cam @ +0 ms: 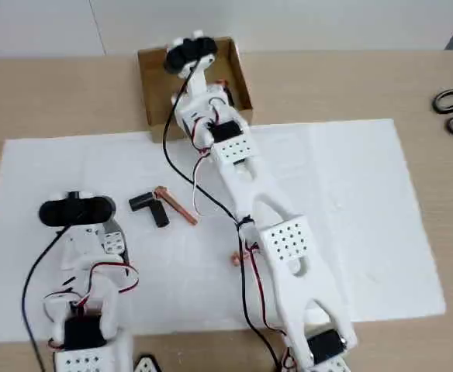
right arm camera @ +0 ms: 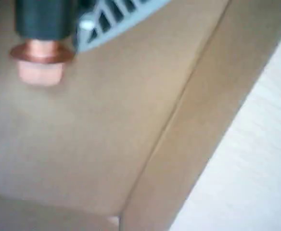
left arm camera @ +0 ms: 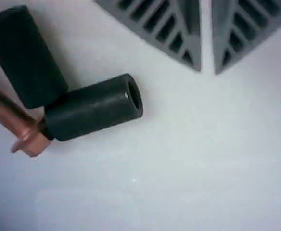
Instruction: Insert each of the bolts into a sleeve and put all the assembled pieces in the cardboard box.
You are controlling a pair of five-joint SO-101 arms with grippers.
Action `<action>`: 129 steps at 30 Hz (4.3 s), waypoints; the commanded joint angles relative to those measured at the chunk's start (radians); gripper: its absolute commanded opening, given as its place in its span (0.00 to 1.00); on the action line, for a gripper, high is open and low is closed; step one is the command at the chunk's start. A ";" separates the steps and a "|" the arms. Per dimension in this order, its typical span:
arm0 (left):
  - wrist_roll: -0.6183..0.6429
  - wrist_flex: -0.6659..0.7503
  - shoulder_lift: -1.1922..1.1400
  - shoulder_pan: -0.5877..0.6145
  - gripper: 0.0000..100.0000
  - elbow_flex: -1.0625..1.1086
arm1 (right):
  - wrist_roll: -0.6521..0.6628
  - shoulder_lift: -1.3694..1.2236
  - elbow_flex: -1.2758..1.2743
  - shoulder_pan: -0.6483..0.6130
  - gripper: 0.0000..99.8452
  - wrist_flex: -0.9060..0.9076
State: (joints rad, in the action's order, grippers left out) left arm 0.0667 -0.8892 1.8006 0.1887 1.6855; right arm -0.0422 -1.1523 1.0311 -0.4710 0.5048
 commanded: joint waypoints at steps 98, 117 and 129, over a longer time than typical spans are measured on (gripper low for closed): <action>0.008 -0.032 0.015 0.376 0.01 -0.012 | -0.307 0.191 -0.015 -0.407 0.15 1.179; 0.008 -0.032 0.015 0.376 0.01 -0.012 | -0.301 0.216 -0.011 -0.403 0.00 1.178; 0.008 -0.028 0.015 0.374 0.01 -0.012 | -0.299 0.541 -0.138 -0.323 0.00 1.179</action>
State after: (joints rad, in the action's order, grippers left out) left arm 0.0713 -0.9168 1.8036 0.5631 1.6855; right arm -0.3383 -0.7549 0.9390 -0.8178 1.6724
